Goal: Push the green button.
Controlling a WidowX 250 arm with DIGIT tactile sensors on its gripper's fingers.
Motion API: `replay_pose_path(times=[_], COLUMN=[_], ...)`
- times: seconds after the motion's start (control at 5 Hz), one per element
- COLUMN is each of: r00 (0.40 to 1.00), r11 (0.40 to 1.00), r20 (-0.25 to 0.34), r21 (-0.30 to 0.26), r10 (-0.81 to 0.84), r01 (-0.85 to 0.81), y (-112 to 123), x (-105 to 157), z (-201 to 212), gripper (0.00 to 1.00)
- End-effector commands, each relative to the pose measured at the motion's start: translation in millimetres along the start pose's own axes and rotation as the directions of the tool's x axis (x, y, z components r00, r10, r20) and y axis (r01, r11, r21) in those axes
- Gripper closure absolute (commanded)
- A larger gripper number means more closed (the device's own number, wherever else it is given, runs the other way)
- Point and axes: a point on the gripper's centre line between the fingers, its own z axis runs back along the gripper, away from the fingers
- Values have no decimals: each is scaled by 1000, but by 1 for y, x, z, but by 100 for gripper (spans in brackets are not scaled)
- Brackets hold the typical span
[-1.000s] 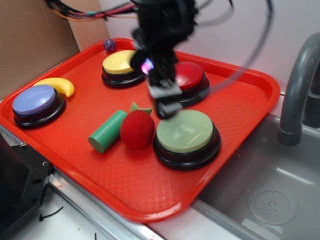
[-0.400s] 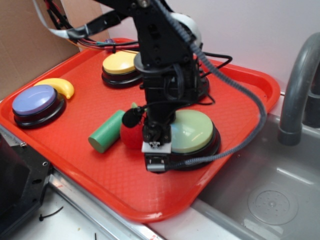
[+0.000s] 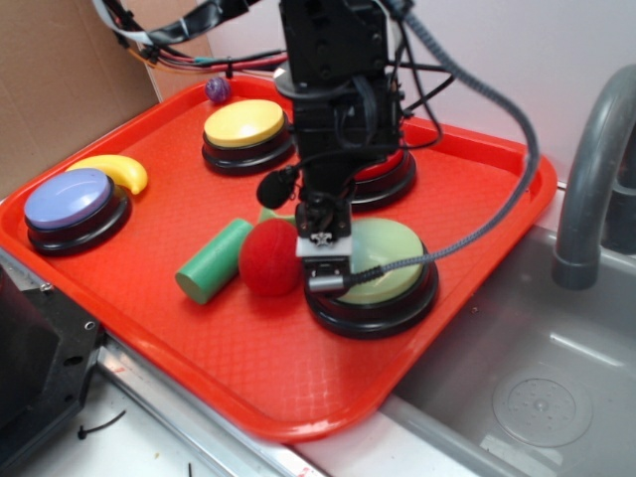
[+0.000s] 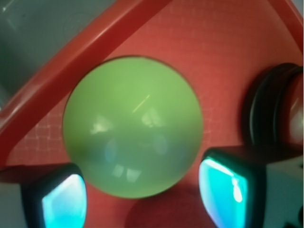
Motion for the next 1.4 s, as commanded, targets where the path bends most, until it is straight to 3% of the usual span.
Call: replay_pose_path(times=[0.0,0.2,0.4,0.6,0.8,1.0,1.2], r00=[1000,999,999,997,992,988,985], r11=[1000,1000,999,996,991,987,985], r20=[-29,-29,-3,31,31,-6,-5], r21=[-8,-19,-17,37,54,22,20], r10=[-10,12,44,77,121,157,171], r01=[10,-12,-44,-78,-122,-157,-171], y=[-21,-22,-14,-10,-7,-4,-3], x=[-3,-5,-1,1,2,-1,-3], z=[-21,-20,13,43,57,68,79], gripper=[0,0,0,0,0,0,0])
